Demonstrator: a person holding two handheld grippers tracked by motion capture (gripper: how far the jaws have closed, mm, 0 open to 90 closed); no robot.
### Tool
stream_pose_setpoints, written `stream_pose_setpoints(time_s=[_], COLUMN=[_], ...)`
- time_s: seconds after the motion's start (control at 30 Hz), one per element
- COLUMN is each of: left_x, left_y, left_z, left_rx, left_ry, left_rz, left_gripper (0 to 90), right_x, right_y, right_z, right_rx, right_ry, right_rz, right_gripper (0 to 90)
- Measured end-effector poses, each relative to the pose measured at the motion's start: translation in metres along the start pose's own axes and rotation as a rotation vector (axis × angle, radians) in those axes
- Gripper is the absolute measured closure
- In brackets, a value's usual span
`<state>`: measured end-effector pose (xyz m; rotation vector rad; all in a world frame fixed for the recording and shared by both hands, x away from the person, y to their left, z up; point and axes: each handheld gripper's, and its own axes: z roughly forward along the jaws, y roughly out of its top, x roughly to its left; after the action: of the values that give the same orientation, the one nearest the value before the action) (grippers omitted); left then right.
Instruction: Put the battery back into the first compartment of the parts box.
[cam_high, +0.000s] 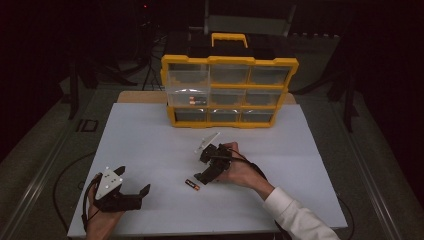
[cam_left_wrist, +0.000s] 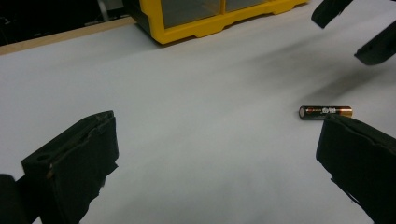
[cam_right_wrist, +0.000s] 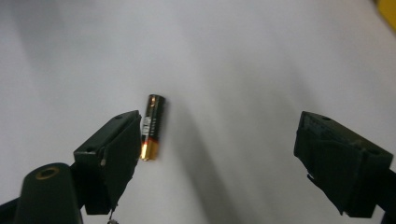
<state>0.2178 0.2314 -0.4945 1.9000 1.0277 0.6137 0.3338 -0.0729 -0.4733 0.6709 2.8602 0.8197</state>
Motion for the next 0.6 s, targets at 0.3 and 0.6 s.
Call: stream_pose_setpoints(time_s=[0.3, 0.6], left_x=[0.0, 0.0], left_y=[0.0, 0.0], left_z=[0.0, 0.0], left_rx=[0.001, 0.001], left_ry=[0.001, 0.001], left_rz=[0.001, 0.001], left_gripper=[0.0, 0.0], right_x=[0.008, 0.015], right_y=[-0.001, -0.003], right_z=[0.013, 0.026], right_rx=[0.032, 0.054], right_ry=[0.005, 0.019], right_rz=[-0.012, -0.028], right_gripper=[16.1, 18.2])
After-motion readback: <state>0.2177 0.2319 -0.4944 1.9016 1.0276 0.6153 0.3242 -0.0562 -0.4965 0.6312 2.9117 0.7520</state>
